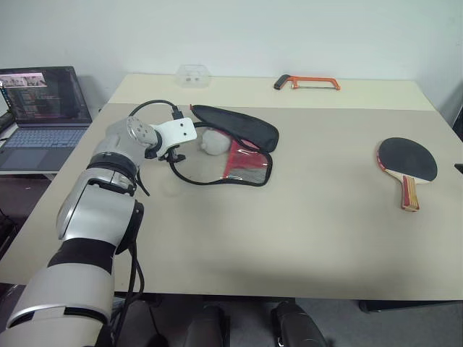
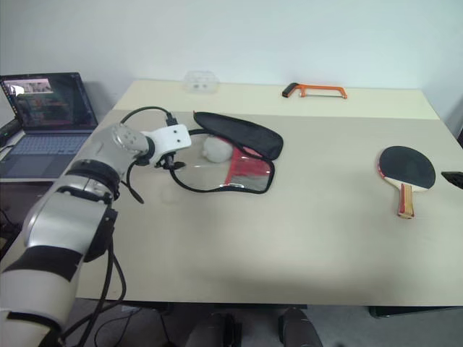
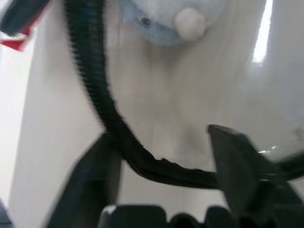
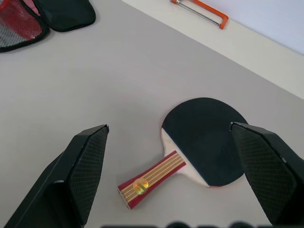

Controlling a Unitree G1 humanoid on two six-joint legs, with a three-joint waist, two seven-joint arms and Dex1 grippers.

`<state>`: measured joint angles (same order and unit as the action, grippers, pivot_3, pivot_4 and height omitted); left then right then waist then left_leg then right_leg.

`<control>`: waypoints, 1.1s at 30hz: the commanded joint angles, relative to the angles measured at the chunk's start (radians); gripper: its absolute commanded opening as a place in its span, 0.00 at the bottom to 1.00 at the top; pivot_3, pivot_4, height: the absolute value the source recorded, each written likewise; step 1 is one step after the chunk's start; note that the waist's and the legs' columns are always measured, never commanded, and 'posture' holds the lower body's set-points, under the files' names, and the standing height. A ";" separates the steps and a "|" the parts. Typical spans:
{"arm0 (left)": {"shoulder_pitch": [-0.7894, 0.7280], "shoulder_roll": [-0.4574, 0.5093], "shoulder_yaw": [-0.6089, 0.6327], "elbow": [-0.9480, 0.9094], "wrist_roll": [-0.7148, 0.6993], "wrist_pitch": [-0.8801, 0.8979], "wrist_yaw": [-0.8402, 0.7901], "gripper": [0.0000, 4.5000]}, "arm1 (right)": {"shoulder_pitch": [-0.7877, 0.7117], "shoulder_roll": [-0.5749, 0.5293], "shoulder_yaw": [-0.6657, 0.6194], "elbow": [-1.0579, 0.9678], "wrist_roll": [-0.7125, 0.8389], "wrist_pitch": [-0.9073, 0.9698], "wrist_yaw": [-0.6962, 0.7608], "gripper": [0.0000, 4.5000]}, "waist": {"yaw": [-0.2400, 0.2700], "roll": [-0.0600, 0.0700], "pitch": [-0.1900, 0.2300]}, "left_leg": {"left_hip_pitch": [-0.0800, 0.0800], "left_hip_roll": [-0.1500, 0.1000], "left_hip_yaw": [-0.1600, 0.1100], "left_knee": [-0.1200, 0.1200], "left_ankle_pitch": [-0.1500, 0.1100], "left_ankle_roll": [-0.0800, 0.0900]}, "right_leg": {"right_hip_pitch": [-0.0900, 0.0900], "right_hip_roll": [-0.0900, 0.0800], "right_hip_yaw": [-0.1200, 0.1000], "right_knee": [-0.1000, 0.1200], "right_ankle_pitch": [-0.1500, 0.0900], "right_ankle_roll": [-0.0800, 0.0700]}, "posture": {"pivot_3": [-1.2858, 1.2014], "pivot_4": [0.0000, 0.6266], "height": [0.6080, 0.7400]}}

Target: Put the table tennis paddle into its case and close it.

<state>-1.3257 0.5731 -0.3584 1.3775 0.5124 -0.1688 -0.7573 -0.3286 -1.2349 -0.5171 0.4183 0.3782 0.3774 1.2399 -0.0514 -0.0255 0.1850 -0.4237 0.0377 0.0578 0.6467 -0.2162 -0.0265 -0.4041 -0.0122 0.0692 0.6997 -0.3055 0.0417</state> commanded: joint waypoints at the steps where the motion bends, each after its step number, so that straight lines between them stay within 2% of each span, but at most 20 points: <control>1: -0.007 0.042 -0.001 -0.033 0.012 -0.028 0.042 0.99 | -0.021 -0.003 0.000 -0.010 0.019 -0.011 0.002 1.00 | 0.000 0.000 0.000 | 0.000 0.000 0.000 0.000 0.000 0.000 | 0.000 0.000 0.000 0.000 0.000 0.000 | 0.52 0.24 1.00; 10: -0.010 0.126 0.065 -0.061 -0.050 -0.045 0.018 0.99 | -0.048 -0.006 0.028 0.012 0.015 -0.017 0.008 1.00 | -0.001 0.000 0.000 | 0.000 0.000 0.000 0.000 0.000 0.000 | 0.000 0.000 0.000 0.000 0.000 0.000 | 0.52 0.24 1.00; 15: 0.045 0.148 0.159 -0.131 -0.189 -0.060 -0.245 0.99 | -0.048 -0.006 0.029 0.002 0.020 -0.010 0.014 1.00 | 0.001 0.000 0.000 | 0.000 0.000 0.001 0.000 0.000 0.000 | 0.000 0.000 -0.001 0.000 0.000 0.000 | 0.52 0.24 1.00; 18: 0.130 0.141 0.206 -0.262 -0.316 -0.028 -0.509 0.99 | -0.029 -0.006 0.016 -0.009 0.025 -0.005 0.022 1.00 | -0.001 0.001 0.000 | 0.000 0.001 0.002 0.000 0.000 0.000 | 0.000 0.000 -0.001 0.000 0.000 0.000 | 0.52 0.24 1.00; 21: 0.244 0.092 0.193 -0.454 -0.384 0.040 -0.629 0.99 | -0.019 -0.005 0.013 -0.014 0.024 -0.004 0.021 1.00 | -0.001 0.001 0.000 | 0.000 0.006 0.002 0.001 0.000 0.000 | 0.000 0.000 -0.001 0.001 0.000 0.000 | 0.52 0.24 1.00; 26: 0.369 -0.050 0.134 -0.648 -0.353 0.129 -0.515 0.99 | -0.013 -0.007 0.009 -0.023 0.028 0.002 0.019 1.00 | 0.007 0.001 0.000 | -0.001 0.006 0.000 0.005 0.000 0.000 | 0.001 0.000 -0.001 0.002 0.000 0.000 | 0.52 0.24 1.00; 33: 0.375 -0.224 0.068 -0.679 -0.298 0.185 -0.317 0.99 | -0.001 -0.019 -0.002 -0.026 0.028 0.005 0.022 1.00 | 0.011 0.001 -0.001 | -0.002 0.002 -0.001 0.013 -0.001 0.001 | 0.001 0.001 0.000 0.006 0.001 0.002 | 0.52 0.24 1.00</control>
<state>-0.9287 0.3755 -0.2749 0.7322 0.2076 0.0035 -1.1129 -0.3266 -1.2302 -0.4798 0.4148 0.3847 0.3808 1.2597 -0.0399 -0.0240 0.1841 -0.4261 0.0390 0.0563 0.6609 -0.2171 -0.0252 -0.4028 -0.0115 0.0694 0.7068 -0.3041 0.0438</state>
